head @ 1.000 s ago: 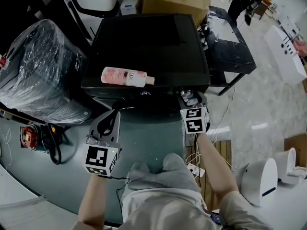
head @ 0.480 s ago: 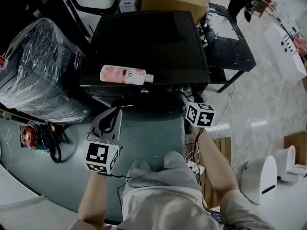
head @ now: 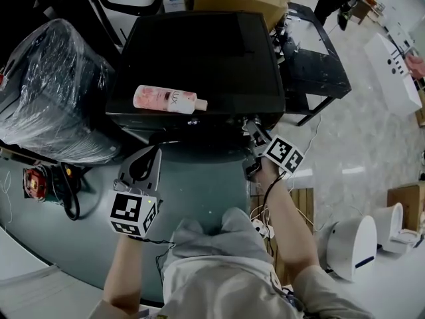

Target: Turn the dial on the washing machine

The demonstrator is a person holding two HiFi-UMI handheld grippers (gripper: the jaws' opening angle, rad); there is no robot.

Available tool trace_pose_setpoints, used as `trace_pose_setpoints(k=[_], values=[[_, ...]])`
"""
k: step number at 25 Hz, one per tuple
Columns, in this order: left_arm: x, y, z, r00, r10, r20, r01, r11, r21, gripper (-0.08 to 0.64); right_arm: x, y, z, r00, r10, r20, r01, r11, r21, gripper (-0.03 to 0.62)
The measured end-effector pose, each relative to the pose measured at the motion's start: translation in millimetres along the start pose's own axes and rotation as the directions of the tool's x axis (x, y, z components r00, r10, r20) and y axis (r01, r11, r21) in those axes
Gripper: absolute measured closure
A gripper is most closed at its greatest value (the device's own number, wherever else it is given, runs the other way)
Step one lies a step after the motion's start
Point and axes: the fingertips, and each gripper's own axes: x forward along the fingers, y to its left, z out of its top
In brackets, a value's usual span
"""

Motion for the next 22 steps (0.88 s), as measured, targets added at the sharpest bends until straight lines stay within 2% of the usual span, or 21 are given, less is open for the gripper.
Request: trace_pose_setpoints(k=[3,6,8,10,12,13,17,22], values=[[3,-7,1,1.000,-0.022,0.006,0.022,0.999,-0.024,0.541,-1,-1,2,1.000,0.015,0.021,-0.016,0.999,0.051,0.310],[4,-14,5,0.999,-0.040,0.012,0.040,0.998,-0.042,0.541,0,-4,0,0.997,0.053,0.049,-0.062,0.980,0.189,0.310],[3,-20,10,0.998,-0.052,0.017,0.053,0.998,-0.046,0.541,-1,-7,-1,0.994,0.078,0.071,-0.097,0.944,0.316,0.310],[1,-29,13,0.996,-0.083,0.021,0.084,0.995,-0.054,0.541,-1,-12,-2,0.990,0.102,0.101,-0.137,0.885,0.446,0.310],[-1,-37,14,0.993,-0.116,0.017,0.117,0.991,-0.067,0.541,0,-16,-3,0.984,0.128,0.121,-0.173,0.831,0.529,0.310],[-3,-40,14,0.992,-0.125,0.011,0.126,0.989,-0.074,0.541,0,-16,-3,0.983,0.136,0.119,-0.179,0.828,0.531,0.310],[-13,-39,19,0.992,-0.125,-0.006,0.124,0.988,-0.096,0.541,-14,-4,-8,0.989,0.134,0.060,-0.146,0.883,0.445,0.310],[-25,-32,37,0.993,-0.115,-0.014,0.113,0.988,-0.101,0.541,-41,16,-3,0.992,0.127,0.025,-0.128,0.930,0.345,0.315]])
